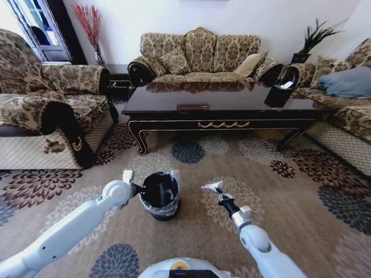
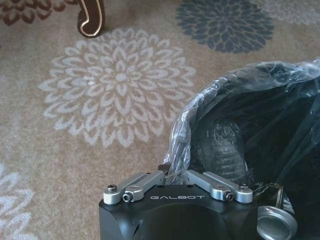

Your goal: Move to the front of the table and pick up the trash from the floor, then place it into the trash bin.

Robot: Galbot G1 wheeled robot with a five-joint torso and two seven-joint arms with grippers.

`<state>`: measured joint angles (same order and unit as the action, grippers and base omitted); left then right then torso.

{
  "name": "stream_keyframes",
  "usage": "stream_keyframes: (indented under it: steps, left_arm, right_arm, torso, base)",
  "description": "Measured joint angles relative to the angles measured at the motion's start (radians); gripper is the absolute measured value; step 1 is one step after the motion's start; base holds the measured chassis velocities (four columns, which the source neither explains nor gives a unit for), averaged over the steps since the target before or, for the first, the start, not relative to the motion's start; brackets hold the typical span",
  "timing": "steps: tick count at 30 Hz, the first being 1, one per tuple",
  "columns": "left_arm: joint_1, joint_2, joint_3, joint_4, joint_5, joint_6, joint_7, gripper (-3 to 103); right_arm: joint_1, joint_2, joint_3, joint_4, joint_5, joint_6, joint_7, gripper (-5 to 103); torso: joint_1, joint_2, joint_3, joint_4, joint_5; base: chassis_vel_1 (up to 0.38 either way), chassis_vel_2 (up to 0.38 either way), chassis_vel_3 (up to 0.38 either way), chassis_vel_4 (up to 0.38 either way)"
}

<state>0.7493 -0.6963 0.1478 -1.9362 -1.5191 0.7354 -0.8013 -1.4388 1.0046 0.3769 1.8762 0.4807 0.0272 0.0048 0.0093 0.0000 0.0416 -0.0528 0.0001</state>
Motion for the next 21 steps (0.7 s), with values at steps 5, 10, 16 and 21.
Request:
stream_keyframes:
  steps: [5,10,16,21]
  left_arm:
    - [-0.037,-0.029,0.062,0.006,-0.008,0.000,-0.020,0]
    - [-0.084,-0.058,0.141,0.028,-0.009,0.000,-0.024,0]
    - [-0.137,-0.076,0.206,0.047,-0.012,0.000,-0.026,0]
    - [-0.186,-0.112,0.257,0.064,-0.026,0.000,-0.041,0]
  right_arm:
    - [-0.070,-0.038,0.057,0.173,0.022,-0.014,0.005,0]
    - [-0.173,-0.052,0.115,0.352,0.033,-0.026,0.005,0]
    - [-0.269,-0.049,0.138,0.477,0.022,-0.026,-0.003,0]
    - [-0.333,-0.032,0.111,0.529,-0.028,-0.019,-0.011,0]
  torso:
    - [0.000,0.000,0.000,-0.0007,0.0001]
    - [0.000,0.000,0.000,-0.0007,-0.0004]
    - [0.000,0.000,0.000,-0.0007,-0.0001]
    - [0.000,0.000,0.000,-0.0004,0.0000]
  base:
    - [0.000,0.000,0.000,0.000]
    - [0.000,0.000,0.000,0.000]
    - [0.000,0.000,0.000,0.000]
    - [0.000,0.000,0.000,0.000]
